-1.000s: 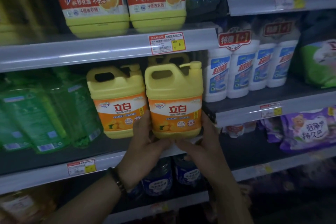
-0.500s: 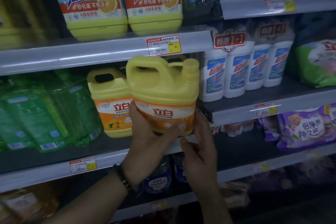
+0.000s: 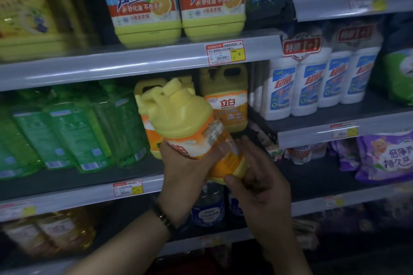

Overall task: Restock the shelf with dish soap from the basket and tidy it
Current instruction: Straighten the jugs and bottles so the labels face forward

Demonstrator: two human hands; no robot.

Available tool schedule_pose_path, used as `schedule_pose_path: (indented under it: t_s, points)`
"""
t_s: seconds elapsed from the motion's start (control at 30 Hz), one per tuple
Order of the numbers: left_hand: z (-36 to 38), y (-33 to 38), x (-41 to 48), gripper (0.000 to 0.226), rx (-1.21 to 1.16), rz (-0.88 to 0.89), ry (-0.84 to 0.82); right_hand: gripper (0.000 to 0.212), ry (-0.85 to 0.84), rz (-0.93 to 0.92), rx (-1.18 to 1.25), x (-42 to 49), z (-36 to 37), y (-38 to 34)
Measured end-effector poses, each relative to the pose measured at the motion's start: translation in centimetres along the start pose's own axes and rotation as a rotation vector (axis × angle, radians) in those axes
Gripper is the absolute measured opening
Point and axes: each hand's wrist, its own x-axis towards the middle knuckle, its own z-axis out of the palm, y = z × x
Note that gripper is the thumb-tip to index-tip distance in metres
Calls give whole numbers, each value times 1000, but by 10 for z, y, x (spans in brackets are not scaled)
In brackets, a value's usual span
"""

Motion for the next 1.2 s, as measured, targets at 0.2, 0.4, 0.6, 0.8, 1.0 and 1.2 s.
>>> schedule_pose_path:
  t_s: [0.2, 0.4, 0.6, 0.8, 1.0, 1.2]
  points:
    - [-21, -1, -4, 91, 12, -182, -74, 76, -20, 188, 68, 6, -1, 16]
    - [-34, 4, -2, 67, -94, -263, -311, 103, -267, 329, 252, 8, 6, 16]
    - [-22, 19, 0, 46, -8, -219, -272, 121, -48, 179, 28, 14, 17, 17]
    - [-5, 22, 15, 46, 38, -179, -186, 148, 32, 120, -264, 11, 23, 19]
    - [-5, 12, 29, 53, 86, -135, -141, 138, -69, 142, -462, 25, -10, 23]
    - [0, 3, 49, 55, 124, -83, -256, 144, 80, 135, -502, 36, 0, 32]
